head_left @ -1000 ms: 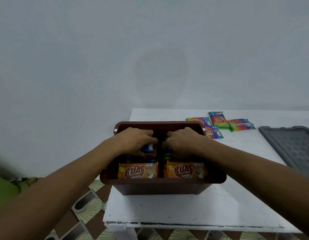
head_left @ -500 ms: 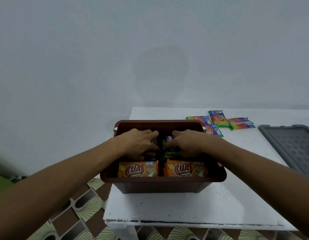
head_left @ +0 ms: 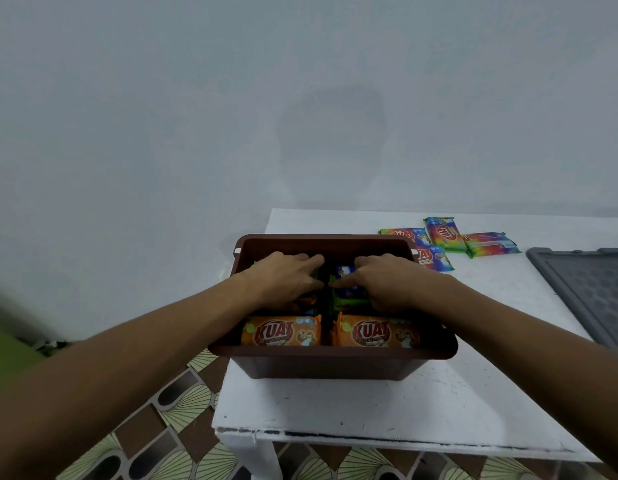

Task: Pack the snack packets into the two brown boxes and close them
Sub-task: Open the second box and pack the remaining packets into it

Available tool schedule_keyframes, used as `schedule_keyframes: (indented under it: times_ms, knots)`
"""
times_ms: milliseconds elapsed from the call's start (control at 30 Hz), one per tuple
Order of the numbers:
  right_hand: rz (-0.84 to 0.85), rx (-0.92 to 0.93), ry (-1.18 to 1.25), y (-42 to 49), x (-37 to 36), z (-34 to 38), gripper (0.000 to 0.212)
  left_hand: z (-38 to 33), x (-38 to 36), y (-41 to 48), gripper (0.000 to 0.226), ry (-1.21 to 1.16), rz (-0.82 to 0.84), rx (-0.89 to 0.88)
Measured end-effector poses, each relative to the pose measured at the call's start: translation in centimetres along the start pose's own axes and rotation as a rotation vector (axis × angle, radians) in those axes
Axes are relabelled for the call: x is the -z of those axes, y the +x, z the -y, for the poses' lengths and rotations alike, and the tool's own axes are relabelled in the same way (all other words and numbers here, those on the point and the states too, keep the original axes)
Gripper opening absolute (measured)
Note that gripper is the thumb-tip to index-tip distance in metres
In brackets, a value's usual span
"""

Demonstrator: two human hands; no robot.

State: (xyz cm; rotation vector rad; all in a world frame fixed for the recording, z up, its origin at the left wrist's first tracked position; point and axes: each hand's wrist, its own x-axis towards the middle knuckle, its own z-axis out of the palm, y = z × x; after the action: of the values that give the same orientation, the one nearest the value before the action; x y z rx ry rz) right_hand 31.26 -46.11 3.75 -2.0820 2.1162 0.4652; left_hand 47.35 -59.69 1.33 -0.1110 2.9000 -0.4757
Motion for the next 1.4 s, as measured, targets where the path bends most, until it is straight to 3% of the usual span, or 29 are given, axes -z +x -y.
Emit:
schedule_keyframes:
  times_ms: [100, 167, 267, 367, 467, 600, 800, 900, 1233, 1400]
  knots:
    - [0.005, 0.001, -0.002, 0.0, 0.2, 0.1, 0.063, 0.2, 0.7, -0.2, 0.074, -0.081, 0.036, 0.081]
    - [-0.030, 0.038, 0.048, -0.7, 0.7, -0.3, 0.055, 0.8, 1.5, -1.0, 0.060, -0.265, 0.022, 0.123]
    - [-0.115, 0.185, 0.201, -1.9, 1.3, -0.6, 0.036, 2.3, 2.3, -2.5, 0.013, -0.572, -0.010, 0.065]
    - [0.063, 0.303, 0.316, -2.5, 0.8, 1.1, 0.033, 1.3, 3.2, -3.5, 0.030, -0.724, 0.226, -0.025]
    - [0.202, 0.275, 0.312, -2.2, -0.1, 1.6, 0.035, 0.0, 2.7, -3.5, 0.043, -0.698, 0.353, -0.039]
    - [0.216, 0.255, 0.322, -2.0, 0.0, 1.3, 0.035, 0.6, 2.8, -3.6, 0.033, -0.690, 0.420, -0.005]
    - [0.256, 0.247, 0.439, -2.1, -0.5, 1.1, 0.033, 0.2, 3.6, -3.2, 0.055, -0.764, 0.579, 0.055]
    - [0.250, 0.246, 0.444, -2.0, -0.5, 1.1, 0.034, -0.3, 3.3, -2.8, 0.052, -0.860, 0.654, 0.079]
    - [0.222, 0.231, 0.460, -1.6, -0.4, 0.8, 0.035, -0.8, 3.5, -2.0, 0.044, -0.782, 0.535, 0.142]
    - [0.205, 0.230, 0.418, -1.9, -0.4, 0.9, 0.036, -0.6, 3.0, -2.5, 0.042, -0.801, 0.554, 0.122]
